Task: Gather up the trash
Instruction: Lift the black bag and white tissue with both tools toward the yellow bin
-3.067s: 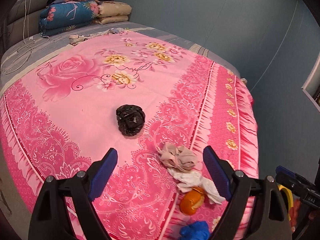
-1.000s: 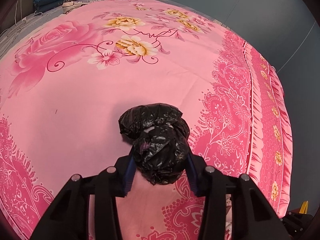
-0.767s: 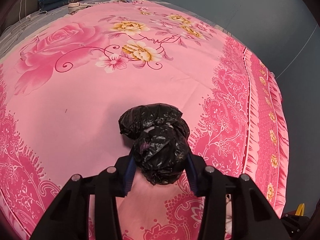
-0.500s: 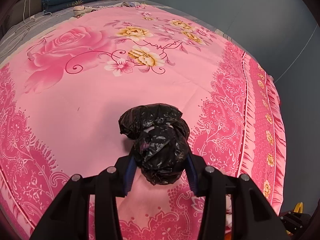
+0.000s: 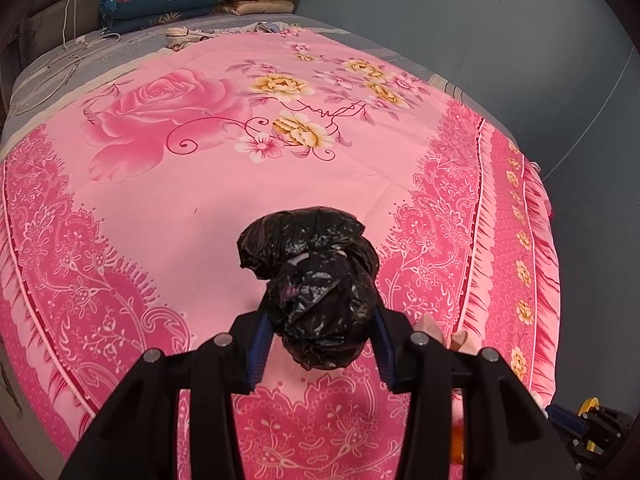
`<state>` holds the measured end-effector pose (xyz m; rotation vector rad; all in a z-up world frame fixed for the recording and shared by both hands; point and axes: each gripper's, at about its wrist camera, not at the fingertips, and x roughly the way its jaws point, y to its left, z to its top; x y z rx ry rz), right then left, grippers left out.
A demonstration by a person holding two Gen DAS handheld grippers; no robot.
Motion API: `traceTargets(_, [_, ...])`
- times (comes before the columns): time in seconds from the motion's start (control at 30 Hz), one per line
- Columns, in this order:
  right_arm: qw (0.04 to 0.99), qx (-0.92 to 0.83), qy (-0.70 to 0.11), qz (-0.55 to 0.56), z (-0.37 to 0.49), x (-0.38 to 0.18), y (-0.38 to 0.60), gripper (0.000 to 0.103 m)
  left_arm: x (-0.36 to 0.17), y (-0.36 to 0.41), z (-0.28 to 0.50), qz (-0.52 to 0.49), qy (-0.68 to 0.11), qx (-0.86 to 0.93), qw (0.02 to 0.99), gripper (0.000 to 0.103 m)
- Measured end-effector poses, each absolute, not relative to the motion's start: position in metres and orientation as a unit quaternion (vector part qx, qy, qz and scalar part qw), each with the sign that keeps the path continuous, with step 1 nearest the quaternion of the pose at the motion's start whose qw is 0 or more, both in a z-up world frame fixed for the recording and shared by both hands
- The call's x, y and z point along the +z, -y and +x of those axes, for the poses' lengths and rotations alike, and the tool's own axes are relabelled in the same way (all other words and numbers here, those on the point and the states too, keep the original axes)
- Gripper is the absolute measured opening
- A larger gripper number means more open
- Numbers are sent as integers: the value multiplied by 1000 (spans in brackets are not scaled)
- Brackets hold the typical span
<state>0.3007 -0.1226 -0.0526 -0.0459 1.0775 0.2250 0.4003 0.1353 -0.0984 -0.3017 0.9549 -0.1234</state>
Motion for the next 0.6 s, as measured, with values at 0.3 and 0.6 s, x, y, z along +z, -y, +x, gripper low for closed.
traceTargets(0.3, [863,103,-494,-13,277,-30,133,14,-77,-133,372,-139,-444,-56,884,41])
traceTargets(0.6, [875,94,-474,2,250,-13,153,14,-67,-117,340,-134,-438,-69,886,41])
